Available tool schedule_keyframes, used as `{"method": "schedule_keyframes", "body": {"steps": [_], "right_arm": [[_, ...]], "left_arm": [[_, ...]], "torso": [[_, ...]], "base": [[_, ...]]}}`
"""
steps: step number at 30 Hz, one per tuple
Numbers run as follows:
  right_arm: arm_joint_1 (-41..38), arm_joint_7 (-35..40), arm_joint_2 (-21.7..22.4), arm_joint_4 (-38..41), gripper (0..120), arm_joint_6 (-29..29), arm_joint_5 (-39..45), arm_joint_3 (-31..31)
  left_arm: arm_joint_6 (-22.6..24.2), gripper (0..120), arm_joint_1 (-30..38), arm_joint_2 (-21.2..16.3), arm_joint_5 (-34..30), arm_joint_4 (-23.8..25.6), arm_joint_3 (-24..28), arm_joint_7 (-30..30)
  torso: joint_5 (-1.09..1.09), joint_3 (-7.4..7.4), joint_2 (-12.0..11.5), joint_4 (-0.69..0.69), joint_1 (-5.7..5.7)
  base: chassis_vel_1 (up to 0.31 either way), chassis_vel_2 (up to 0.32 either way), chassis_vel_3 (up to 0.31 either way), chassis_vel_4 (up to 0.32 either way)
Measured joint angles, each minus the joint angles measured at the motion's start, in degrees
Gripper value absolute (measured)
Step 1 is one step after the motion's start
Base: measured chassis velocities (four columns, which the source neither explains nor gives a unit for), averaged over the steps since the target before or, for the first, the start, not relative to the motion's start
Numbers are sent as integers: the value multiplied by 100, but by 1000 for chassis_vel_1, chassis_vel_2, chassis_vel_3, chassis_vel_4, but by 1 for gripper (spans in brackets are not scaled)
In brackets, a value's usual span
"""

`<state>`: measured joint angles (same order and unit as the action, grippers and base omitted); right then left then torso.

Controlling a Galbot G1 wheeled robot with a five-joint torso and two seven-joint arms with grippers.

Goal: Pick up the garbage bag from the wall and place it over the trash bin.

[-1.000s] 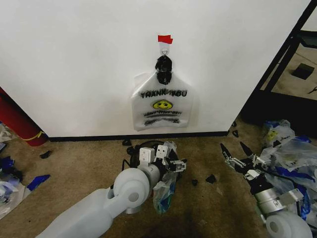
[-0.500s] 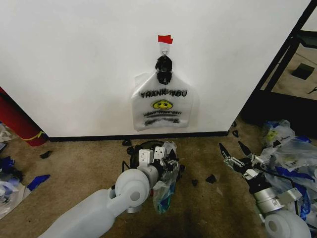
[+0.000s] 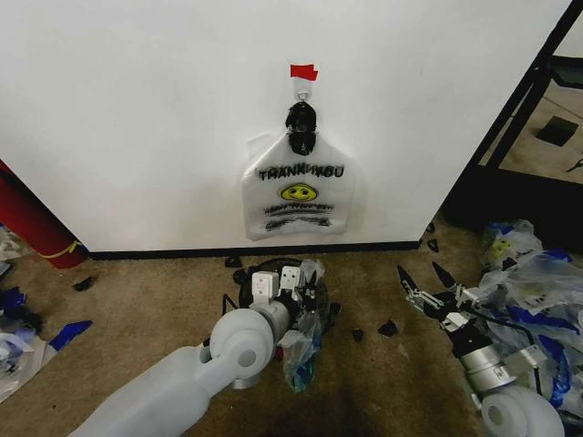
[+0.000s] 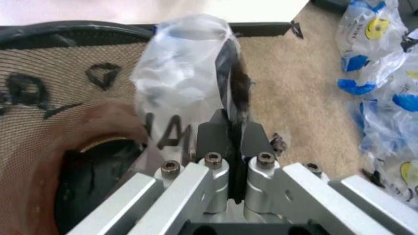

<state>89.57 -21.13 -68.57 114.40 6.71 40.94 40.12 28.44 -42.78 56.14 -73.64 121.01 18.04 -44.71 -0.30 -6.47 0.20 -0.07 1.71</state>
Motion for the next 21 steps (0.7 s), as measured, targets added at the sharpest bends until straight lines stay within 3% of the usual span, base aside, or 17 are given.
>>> {"method": "schedule_keyframes", "body": {"steps": [9,15,18,21], "right_arm": [[-375,579,268,4,100,-460,-100,-849],[-811,1497,503,32,100,-1174,-272,-1758],[-1193,2451,607,55,100,-1977,-316,-2338],[-1469,2736,630,43,100,-2240,-178,-2661]], "left_arm": [[0,0,-111,-97,-9,99,-182,21],[-3,0,-30,-66,-27,79,-93,37],[-10,0,-26,-89,-39,96,-103,43],[-13,0,-16,-109,-60,119,-112,47]], "torso": [[0,0,0,0,0],[0,0,0,-2,0],[0,-1,0,1,0],[1,-1,0,0,0]], "base": [[0,0,0,0],[0,0,0,0],[0,0,0,0],[0,0,0,0]]}}
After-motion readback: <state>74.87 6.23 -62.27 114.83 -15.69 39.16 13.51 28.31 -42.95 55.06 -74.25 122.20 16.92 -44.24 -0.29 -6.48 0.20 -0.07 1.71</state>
